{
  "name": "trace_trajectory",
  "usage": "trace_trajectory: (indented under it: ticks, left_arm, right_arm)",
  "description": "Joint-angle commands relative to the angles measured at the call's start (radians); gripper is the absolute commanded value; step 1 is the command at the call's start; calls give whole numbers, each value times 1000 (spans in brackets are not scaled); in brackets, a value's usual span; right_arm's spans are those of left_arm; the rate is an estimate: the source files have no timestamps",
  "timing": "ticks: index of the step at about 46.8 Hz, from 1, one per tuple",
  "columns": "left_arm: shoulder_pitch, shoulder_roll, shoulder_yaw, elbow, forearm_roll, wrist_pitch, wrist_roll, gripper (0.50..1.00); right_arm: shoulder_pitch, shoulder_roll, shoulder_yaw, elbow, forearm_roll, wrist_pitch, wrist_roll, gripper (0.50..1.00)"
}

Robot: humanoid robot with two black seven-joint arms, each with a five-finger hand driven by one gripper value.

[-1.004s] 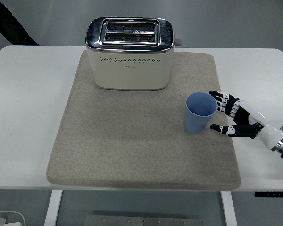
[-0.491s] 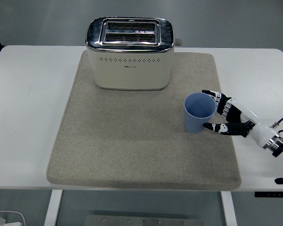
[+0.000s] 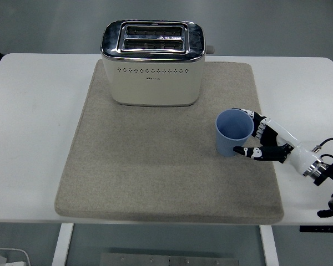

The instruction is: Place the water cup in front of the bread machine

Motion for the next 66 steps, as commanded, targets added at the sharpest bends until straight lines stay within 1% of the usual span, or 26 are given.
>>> trace_trajectory:
  ticks: [1,20,31,38,50,56,59,62,66]
  left_arm:
    - [0,0,0,0,0,0,1,1000]
    - [0,0,0,0,0,0,0,1000]
    - [0,0,0,0,0,0,0,1000]
    - [0,0,0,0,0,0,0,1000]
    - [0,0,0,0,0,0,0,1000]
    - [0,0,0,0,0,0,0,1000]
    - [0,0,0,0,0,0,0,1000]
    - [0,0,0,0,0,0,0,1000]
    - [0,0,0,0,0,0,0,1000]
  right_arm:
    - [0,10,-2,-3,0,1,0,921]
    - [2,45,0,-23,2,3,0,926]
    - [21,61,0,-23,11,1,0,921]
    - [25,68,1,-23,15,1,-15,917]
    - [28,97,0,-49,14,1,-17,917]
    - [28,99,0,-51,14,3,-17,913]
    - [28,99,0,-49,14,3,-21,895]
    - [29,99,0,-51,14,4,-21,834]
    - [29,99,0,-51,11,6,-21,770]
